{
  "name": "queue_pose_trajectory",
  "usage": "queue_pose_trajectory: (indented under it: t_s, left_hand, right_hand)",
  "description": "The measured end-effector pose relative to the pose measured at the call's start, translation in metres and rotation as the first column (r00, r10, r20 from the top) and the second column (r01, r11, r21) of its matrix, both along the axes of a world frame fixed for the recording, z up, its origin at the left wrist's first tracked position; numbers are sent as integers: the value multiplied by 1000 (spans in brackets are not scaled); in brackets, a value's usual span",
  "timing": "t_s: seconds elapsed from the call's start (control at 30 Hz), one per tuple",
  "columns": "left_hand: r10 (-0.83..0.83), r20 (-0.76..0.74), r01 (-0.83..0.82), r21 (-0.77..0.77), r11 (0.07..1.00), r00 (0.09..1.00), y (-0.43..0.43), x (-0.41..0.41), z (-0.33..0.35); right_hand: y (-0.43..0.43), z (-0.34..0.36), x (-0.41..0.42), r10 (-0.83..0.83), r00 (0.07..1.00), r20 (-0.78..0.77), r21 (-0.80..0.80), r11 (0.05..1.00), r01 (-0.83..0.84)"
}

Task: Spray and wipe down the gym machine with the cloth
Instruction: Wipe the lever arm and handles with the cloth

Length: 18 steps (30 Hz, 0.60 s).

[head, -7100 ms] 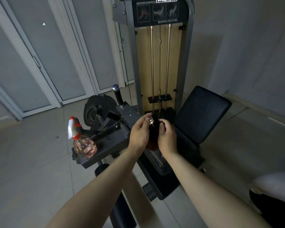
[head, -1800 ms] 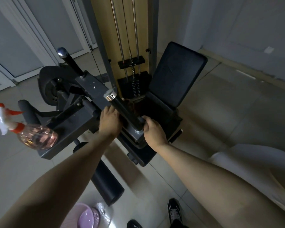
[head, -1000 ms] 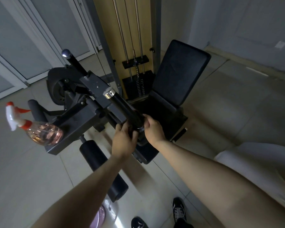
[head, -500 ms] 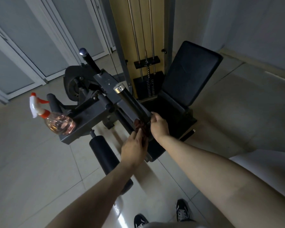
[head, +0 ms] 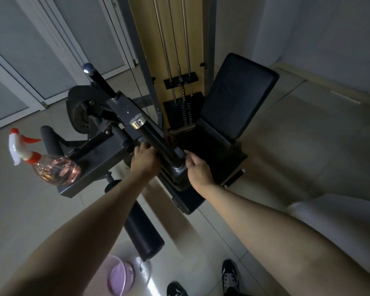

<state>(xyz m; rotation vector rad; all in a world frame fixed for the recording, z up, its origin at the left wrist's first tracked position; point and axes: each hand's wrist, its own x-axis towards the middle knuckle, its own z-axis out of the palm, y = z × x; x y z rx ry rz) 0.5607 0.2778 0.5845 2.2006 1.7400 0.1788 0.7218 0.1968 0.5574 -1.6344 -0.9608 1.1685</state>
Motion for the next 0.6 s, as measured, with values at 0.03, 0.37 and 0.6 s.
queue_pose_trajectory:
  t_s: [0.03, 0.37, 0.6]
  left_hand:
    - [8, 49, -6, -29, 1000, 999, 5, 7, 5]
    - [35, 113, -31, -42, 999, 993, -58, 13, -2]
    - [145, 204, -132, -74, 988, 968, -98, 12, -6]
  right_hand:
    - [0, 2, 1, 13, 1000, 3, 2, 1000, -13]
    - [-1, 11, -5, 26, 998, 50, -46, 999, -24]
    - [-3, 15, -3, 56, 991, 121, -111, 993, -43]
